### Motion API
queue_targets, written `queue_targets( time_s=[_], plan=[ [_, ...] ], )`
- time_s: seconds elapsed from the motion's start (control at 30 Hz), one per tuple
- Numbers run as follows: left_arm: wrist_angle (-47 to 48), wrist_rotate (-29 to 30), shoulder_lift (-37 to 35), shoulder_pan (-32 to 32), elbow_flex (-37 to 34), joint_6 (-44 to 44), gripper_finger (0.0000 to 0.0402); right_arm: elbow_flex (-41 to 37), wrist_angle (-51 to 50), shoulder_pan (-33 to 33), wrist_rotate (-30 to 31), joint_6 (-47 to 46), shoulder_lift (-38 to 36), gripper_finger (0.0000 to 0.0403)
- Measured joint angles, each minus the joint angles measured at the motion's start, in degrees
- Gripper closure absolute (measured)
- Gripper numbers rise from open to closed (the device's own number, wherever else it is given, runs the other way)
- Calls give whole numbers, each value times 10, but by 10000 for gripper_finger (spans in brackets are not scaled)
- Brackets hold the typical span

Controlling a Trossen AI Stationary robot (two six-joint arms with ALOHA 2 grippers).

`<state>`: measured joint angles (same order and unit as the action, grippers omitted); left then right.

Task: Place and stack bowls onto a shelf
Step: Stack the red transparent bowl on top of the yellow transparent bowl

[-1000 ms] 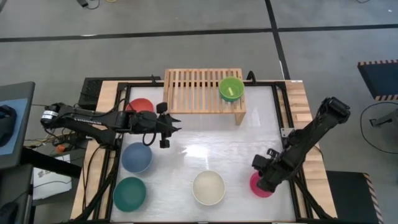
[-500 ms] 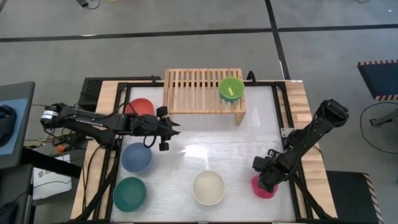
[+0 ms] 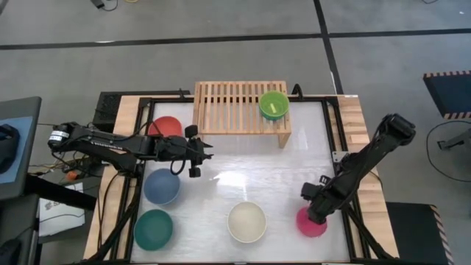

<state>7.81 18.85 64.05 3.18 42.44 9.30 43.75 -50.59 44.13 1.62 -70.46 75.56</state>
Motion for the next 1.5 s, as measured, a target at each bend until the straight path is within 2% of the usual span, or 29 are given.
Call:
queue_targets(
  time_s=[0.17, 0.37, 0.6, 0.73, 0.97, 1.03, 1.13, 1.27, 1.37, 1.5],
  plan=[
    [1, 0, 0, 0, 0, 0, 279, 0, -1, 6, 20, 0, -22, 193],
    [5, 0, 0, 0, 0, -1, 279, -1, 8, 5, 28, 3, -12, 169],
    [18, 0, 0, 0, 0, -10, 279, -1, 60, 9, 26, 45, 37, 185],
    [18, 0, 0, 0, 0, -8, 279, -1, 61, 8, 13, 46, 61, 222],
    [17, 22, 0, 0, 0, -3, 291, -1, 61, -7, -18, 91, 62, 372],
    [17, 27, 0, 0, 0, -6, 300, -1, 64, -17, -15, 104, 46, 380],
    [17, 28, 0, 0, 0, -10, 316, -1, 62, -35, 20, 131, 14, 371],
    [17, 28, 0, 0, 0, -10, 334, 10, 62, -76, 111, 235, -35, 371],
    [16, 29, 0, 0, 0, -10, 344, 28, 76, -126, 194, 320, -74, 379],
    [16, 30, 0, 0, 0, -3, 351, 59, 129, -212, 252, 431, -122, 374]
  ],
)
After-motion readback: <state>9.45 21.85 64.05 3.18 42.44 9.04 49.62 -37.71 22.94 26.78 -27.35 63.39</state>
